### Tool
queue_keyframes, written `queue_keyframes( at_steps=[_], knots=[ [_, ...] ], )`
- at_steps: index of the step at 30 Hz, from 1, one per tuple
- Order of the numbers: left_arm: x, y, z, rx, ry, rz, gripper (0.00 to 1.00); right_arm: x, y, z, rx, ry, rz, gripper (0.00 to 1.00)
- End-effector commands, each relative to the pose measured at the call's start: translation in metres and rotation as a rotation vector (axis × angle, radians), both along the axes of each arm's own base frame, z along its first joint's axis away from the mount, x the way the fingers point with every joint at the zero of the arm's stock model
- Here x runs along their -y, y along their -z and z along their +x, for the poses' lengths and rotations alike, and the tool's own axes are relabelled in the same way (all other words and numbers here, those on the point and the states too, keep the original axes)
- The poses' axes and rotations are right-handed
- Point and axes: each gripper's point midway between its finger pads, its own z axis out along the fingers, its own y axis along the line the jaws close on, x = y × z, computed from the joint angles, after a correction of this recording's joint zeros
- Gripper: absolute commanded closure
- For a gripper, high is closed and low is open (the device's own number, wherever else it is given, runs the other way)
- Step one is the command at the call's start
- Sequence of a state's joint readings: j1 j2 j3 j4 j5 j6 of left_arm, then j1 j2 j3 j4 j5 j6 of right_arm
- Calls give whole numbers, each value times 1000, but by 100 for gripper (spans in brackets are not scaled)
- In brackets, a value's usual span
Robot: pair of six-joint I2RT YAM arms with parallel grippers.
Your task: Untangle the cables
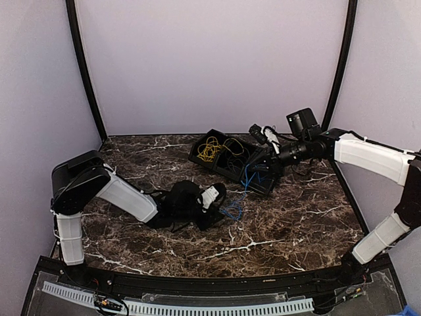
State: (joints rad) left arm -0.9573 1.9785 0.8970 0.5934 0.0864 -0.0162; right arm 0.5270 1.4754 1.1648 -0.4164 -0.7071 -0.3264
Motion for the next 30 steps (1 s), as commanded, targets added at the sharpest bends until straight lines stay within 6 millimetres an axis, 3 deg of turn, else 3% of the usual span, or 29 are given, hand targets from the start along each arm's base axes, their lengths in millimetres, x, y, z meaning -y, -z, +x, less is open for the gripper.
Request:
queue_keyframes(
  at_steps=[1,12,14,19,23,27,30],
  knots=[
    [12,-9,5,31,52,-27,67,-2,-13,4,17,2,30,100],
    [12,-17,5,24,61,-82,95,1,-17,9,21,22,27,100],
    [5,-11,4,-9,39,-78,98,9,-38,20,60,50,43,100],
    [-14,-3,-1,-25,6,-66,99,39,-116,47,200,139,106,100],
    [-21,3,-4,-34,-7,-60,99,55,-168,54,306,190,141,100],
    [-20,4,-5,-45,-4,-72,99,68,-198,59,391,254,160,100],
    [-18,4,-5,-49,-2,-84,99,74,-205,62,416,281,162,100]
  ],
)
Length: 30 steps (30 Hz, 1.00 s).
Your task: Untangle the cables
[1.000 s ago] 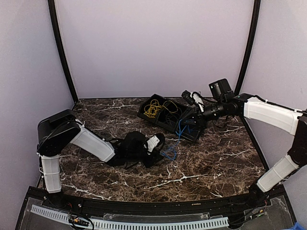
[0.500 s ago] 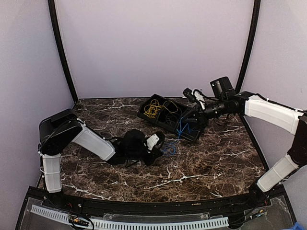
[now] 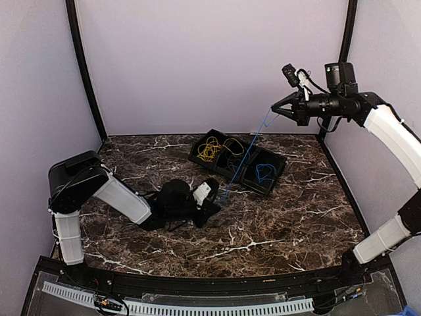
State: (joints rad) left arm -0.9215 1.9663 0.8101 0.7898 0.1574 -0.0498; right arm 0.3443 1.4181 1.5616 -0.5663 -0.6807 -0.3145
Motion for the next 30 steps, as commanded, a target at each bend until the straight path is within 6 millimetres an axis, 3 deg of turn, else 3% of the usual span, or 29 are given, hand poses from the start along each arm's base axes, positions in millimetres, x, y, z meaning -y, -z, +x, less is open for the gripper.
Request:
queue_keyframes(
  at_steps=[1,7,9,17,20,25,30],
  knots=[
    [-13,20,-9,-72,-7,48,99,17,-47,9,144,84,38,100],
    [-15,17,-14,-80,-3,19,96,30,-46,22,159,163,30,100],
    [-15,5,-17,-64,6,-31,93,32,-41,27,158,182,18,100],
    [-3,-78,-31,28,100,-306,66,37,-37,38,182,220,-7,100],
    [1,-94,-34,32,126,-355,62,39,-40,41,201,236,-12,100],
    [-2,-96,-32,38,103,-363,61,46,-37,52,235,284,-50,100],
    [-4,-93,-34,17,98,-361,61,53,-13,69,233,330,-110,100]
  ],
)
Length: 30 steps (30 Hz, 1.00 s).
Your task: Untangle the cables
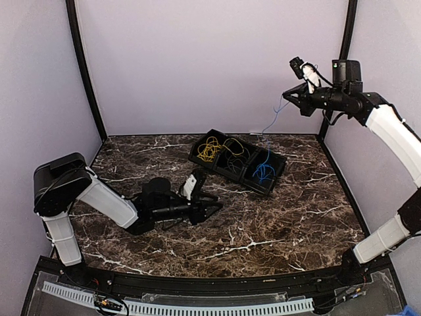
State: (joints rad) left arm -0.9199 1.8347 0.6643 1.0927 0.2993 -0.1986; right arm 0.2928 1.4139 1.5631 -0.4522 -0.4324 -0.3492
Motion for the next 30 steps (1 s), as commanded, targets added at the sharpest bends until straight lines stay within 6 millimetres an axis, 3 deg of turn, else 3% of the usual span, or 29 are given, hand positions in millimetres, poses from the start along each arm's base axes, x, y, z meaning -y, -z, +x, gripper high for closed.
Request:
queue_keyframes(
  at_steps=[1,13,18,24,30],
  knots=[
    [-3,-17,-4,6,9,-48,61,11,11,21,53,68,-50,100],
    [-6,-12,-6,-14,3,-32,61,7,117,53,-124,69,-136,100],
    [-8,-9,-6,-20,-5,-29,61,-1,175,51,-266,21,-148,100],
    [-12,-5,-6,-23,-17,-20,61,5,239,51,-382,28,-223,100],
    [-14,0,-5,-28,-29,-11,61,15,272,49,-447,40,-296,100]
  ],
)
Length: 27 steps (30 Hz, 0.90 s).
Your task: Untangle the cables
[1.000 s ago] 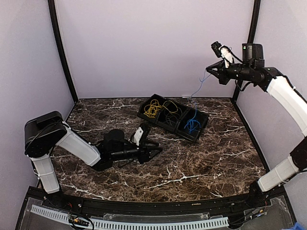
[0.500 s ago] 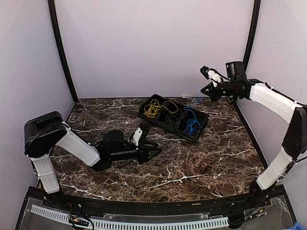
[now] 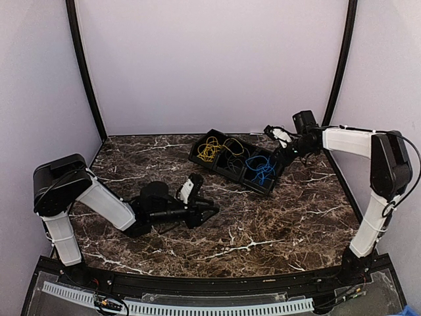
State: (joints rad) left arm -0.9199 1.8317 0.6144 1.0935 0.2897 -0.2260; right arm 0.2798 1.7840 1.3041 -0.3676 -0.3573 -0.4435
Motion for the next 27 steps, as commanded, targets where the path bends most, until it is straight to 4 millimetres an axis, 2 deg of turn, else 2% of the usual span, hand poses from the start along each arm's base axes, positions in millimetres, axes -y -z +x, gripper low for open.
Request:
queue_keyframes(
  at_steps=[1,5,9,17,20,24,27],
  knots=[
    [-3,-17,1,22,-17,-39,61,12,11,3,2,6,-48,100],
    [-3,-14,2,14,-19,-39,61,20,23,5,-12,24,-84,100],
    [-3,-12,1,7,-17,-40,61,35,28,16,15,96,-153,100],
    [-5,-9,1,-3,-23,-33,61,58,12,30,121,206,-238,100],
    [-4,-11,1,-5,-26,-38,61,57,9,35,129,203,-234,100],
    [-4,-11,2,-10,-28,-41,61,37,4,38,112,138,-167,100],
    [-5,-11,1,-16,-30,-43,61,22,9,39,79,94,-140,100]
  ],
)
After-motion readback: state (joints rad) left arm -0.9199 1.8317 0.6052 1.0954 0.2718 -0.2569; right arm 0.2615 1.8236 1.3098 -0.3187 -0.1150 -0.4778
